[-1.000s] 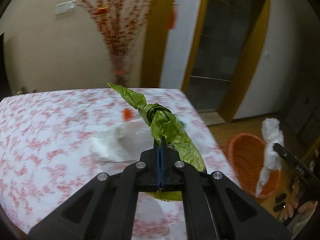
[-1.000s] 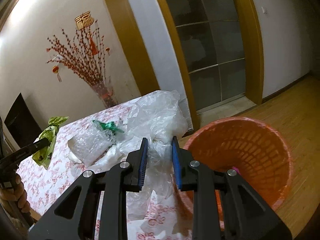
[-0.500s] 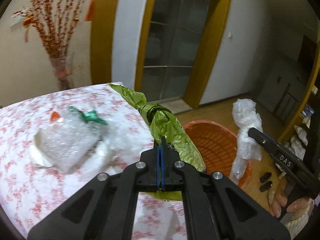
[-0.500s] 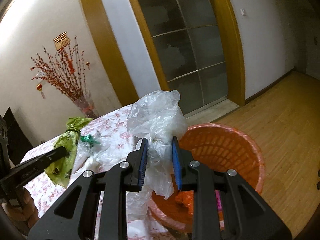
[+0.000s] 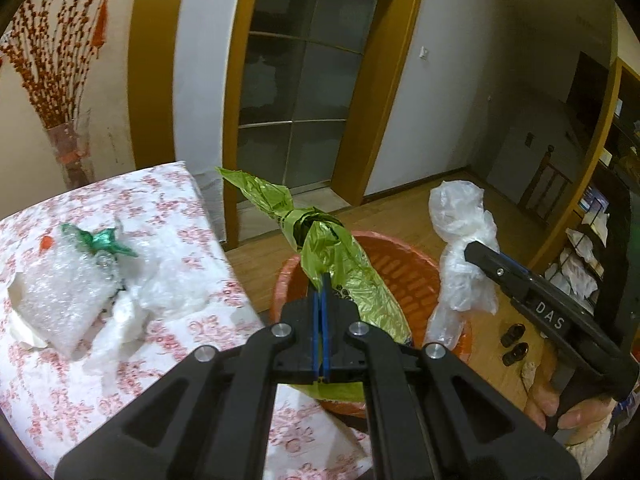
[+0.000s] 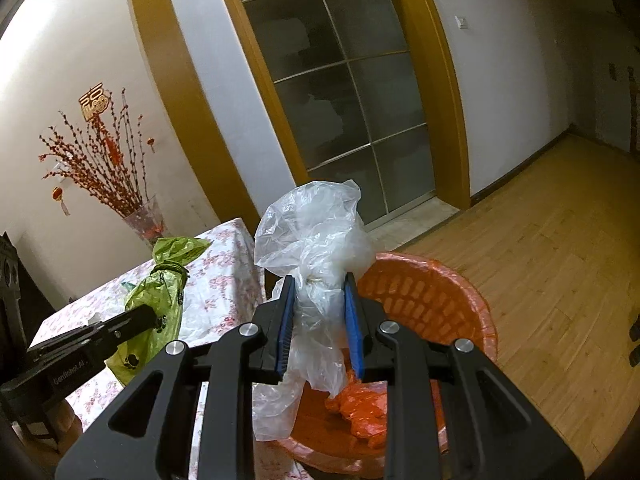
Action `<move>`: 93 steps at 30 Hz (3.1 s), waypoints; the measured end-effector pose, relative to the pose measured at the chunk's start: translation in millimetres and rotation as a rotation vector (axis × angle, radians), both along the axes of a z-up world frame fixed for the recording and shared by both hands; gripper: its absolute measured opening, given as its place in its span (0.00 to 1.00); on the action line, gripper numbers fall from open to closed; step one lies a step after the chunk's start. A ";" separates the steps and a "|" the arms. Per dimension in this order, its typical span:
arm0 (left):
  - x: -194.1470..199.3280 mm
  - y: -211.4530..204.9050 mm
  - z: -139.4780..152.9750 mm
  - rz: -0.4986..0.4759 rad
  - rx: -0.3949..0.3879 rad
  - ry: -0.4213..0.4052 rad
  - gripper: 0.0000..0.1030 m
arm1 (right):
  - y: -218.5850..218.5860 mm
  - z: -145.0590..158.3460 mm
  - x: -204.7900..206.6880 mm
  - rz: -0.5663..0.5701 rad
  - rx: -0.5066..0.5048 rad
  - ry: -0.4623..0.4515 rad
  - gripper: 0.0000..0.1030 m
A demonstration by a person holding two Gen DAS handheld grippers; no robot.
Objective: Collect trash
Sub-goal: 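Open both tools to drop the bags into the wastebasket, then grasp the white tissue with the left tool while the right tool grasps a clear plastic bag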
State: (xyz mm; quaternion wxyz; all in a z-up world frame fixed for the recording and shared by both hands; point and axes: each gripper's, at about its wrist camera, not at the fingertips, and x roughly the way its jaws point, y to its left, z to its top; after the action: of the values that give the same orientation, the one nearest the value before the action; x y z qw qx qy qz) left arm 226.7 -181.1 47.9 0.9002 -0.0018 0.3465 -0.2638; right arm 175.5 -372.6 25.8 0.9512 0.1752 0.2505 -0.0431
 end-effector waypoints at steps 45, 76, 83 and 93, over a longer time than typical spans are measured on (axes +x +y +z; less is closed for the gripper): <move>24.3 28.3 -70.5 0.110 0.126 0.090 0.37 | -15.5 -26.9 14.7 -0.065 0.024 0.070 0.45; 57.4 252.1 -49.3 0.601 0.086 0.048 0.43 | 129.4 -46.2 57.1 0.246 -0.080 0.163 0.45; 81.8 265.8 -55.3 0.618 0.046 0.094 0.24 | 150.5 -51.4 65.3 0.302 -0.099 0.183 0.45; 88.9 269.5 -64.0 0.616 0.091 0.089 0.13 | 178.6 -55.3 72.6 0.361 -0.104 0.198 0.45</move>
State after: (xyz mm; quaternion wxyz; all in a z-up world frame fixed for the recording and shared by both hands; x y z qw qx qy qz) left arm 315.6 88.4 -16.1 0.9209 -0.0778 0.3801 0.0374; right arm 248.1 -194.0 -29.6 0.9219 0.0732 0.3676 0.0982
